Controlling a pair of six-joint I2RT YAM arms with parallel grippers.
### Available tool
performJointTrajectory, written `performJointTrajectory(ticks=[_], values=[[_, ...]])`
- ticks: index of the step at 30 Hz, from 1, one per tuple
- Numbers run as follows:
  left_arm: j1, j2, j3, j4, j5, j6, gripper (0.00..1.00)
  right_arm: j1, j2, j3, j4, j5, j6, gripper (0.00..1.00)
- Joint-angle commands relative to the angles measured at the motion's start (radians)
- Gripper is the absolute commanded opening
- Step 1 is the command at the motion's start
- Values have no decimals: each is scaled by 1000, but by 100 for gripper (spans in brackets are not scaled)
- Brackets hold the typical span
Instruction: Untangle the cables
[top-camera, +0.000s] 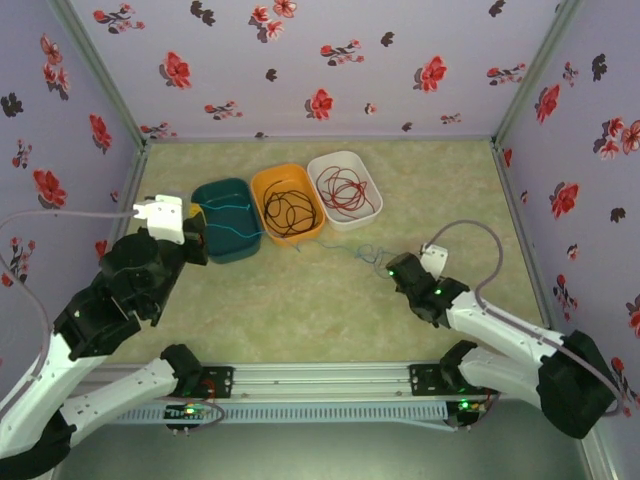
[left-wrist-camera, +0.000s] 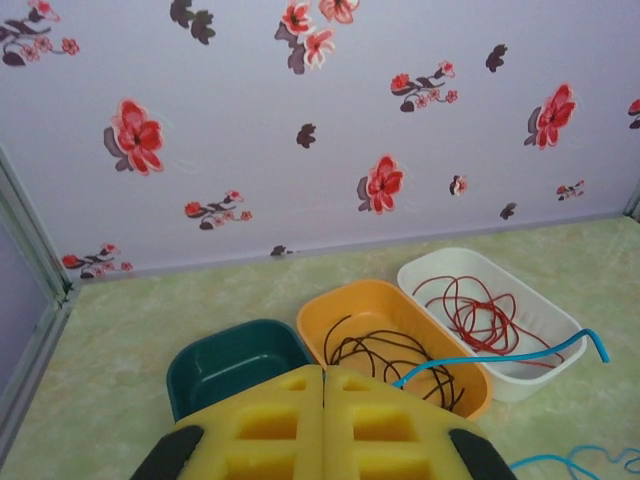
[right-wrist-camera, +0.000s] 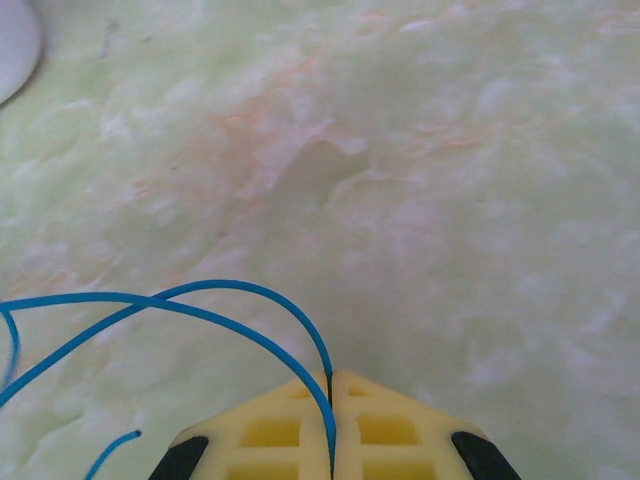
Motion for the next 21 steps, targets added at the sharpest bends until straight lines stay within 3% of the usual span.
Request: performJointTrajectory(ticks=[1, 12, 21], values=[[7, -21, 49, 34, -77, 58, 0, -51, -48, -18, -94, 39, 57, 0], [7, -125, 95, 154, -259, 230, 0, -260, -105, -28, -131, -47, 72, 0], [8, -125, 140, 277, -330, 378, 0, -333, -174, -33, -159, -55, 74, 0]])
